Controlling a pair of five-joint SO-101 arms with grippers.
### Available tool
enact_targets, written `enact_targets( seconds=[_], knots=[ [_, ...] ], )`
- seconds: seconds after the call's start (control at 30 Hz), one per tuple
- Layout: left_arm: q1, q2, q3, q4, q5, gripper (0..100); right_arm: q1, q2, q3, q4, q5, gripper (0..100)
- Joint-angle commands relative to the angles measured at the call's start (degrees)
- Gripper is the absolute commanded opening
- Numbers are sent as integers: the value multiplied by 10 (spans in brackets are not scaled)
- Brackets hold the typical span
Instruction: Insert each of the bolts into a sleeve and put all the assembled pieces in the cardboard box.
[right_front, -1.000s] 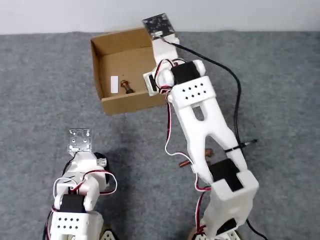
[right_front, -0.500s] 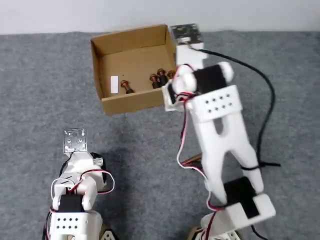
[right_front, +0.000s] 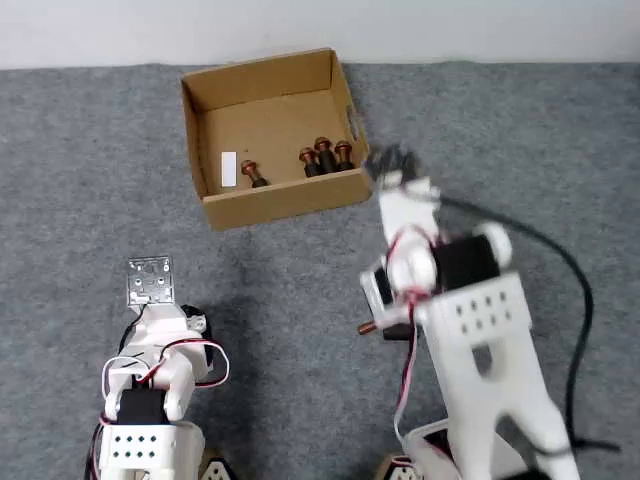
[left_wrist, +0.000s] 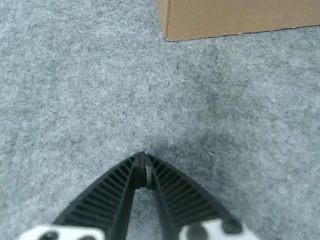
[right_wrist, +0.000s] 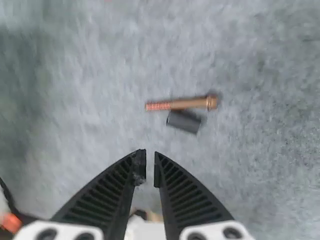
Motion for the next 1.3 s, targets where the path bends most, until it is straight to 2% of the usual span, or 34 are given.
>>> enact_targets(
  seconds=[0.0, 0.1, 0.17, 0.43, 0.77, 1.27],
  knots=[
    [-4, -1, -2, -16, 4, 6, 7, -77, 105, -53, 98, 19],
    [-4, -1, -2, -16, 4, 6, 8, -106, 183, -95, 187, 114],
    [-4, -1, -2, -16, 4, 6, 8, -110, 218, -118, 221, 174],
    [-4, -1, -2, -17, 4, 6, 9, -109, 331, -232, 324, 143],
    [-4, -1, 0, -27, 4, 6, 104, -50, 397, -365, 396, 143],
    [-4, -1, 2, -33, 4, 6, 69, 65, 396, -427, 397, 143]
  ],
)
